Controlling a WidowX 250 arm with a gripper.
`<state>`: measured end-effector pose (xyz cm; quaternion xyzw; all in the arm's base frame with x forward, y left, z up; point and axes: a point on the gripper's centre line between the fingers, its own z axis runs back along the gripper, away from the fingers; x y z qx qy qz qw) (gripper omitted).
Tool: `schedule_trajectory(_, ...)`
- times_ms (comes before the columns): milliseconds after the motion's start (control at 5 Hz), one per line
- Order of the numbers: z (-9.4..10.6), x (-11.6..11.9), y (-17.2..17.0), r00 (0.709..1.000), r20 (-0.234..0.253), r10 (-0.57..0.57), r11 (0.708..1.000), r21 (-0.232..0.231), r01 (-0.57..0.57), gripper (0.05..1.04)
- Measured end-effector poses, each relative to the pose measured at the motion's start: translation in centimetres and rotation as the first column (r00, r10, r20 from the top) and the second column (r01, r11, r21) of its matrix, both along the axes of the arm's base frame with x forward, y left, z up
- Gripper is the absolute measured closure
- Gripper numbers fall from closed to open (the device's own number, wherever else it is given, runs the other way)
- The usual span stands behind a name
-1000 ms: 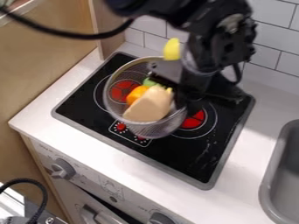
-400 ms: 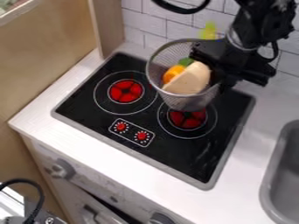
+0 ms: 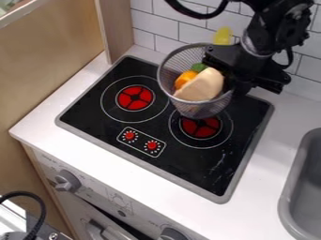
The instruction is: Moved the stainless basket to the right burner.
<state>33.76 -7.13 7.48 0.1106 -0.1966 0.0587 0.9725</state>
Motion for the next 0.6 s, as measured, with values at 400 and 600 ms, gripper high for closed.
schedule_trajectory(400,-0.25,-0.02,-0.31,0.999,0.035,0.014,1.0,-0.003,-0.014,0.857)
schedule_trajectory(600,-0.25,-0.02,-0.31,0.999,0.036,0.019,1.0,-0.005,-0.019,0.605)
